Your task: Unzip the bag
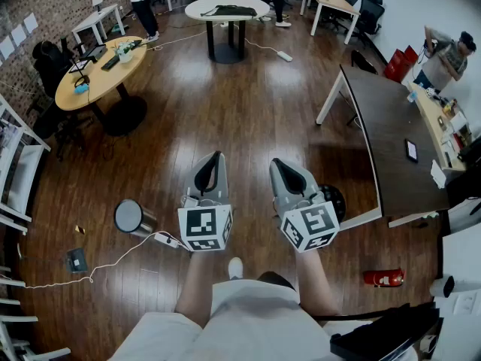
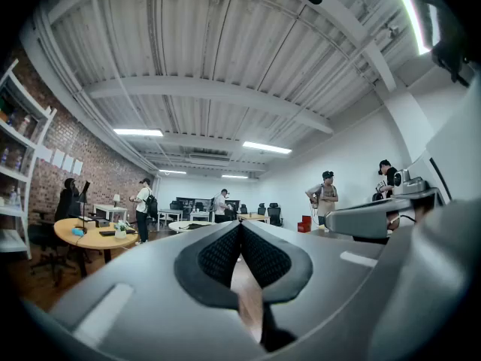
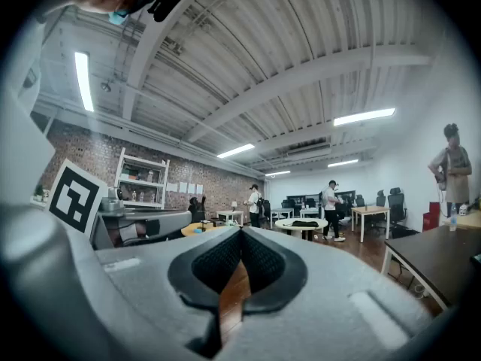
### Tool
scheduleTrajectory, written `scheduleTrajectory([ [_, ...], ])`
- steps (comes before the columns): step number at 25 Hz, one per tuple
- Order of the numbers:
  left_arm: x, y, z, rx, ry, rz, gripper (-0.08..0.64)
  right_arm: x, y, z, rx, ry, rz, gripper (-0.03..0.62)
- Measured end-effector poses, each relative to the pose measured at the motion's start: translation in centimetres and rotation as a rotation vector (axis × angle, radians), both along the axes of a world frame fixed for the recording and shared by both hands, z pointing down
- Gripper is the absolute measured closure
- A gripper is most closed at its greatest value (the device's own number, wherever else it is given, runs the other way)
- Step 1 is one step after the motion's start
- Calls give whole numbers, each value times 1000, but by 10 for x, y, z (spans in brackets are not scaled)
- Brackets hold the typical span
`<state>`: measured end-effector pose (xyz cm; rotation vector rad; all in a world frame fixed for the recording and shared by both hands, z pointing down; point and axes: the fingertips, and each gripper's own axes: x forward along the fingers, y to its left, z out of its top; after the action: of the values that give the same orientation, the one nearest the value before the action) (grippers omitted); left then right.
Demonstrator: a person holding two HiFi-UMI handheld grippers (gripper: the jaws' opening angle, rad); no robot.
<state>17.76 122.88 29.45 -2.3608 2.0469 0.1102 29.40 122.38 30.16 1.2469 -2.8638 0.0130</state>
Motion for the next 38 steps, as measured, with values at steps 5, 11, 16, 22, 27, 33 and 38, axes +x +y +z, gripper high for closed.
scheduleTrajectory([
  [5, -9, -58, 5, -20, 29, 38, 543, -25, -62, -4, -21, -6, -26, 601],
  [11, -32, -155, 17, -20, 15, 0, 543, -42, -161, 6, -4, -11, -57, 601],
  [16, -38, -275, -4, 3, 6, -16, 543, -36, -288, -8, -41, -32, -79, 601],
  [22, -24, -377, -30, 42, -51, -16, 543, -7, -418, -39, -52, -88, -74, 601],
  [27, -45, -451, -11, -35, -16, -26, 543, -32, -490, 18, -205, -8, -104, 601],
  [33, -76, -563, 9, -42, 5, 12, 543, -83, -580, 43, -212, 46, -124, 601],
  [38, -142, -679, 3, -33, 49, 21, 542, -139, -695, 24, -151, 72, -93, 601],
])
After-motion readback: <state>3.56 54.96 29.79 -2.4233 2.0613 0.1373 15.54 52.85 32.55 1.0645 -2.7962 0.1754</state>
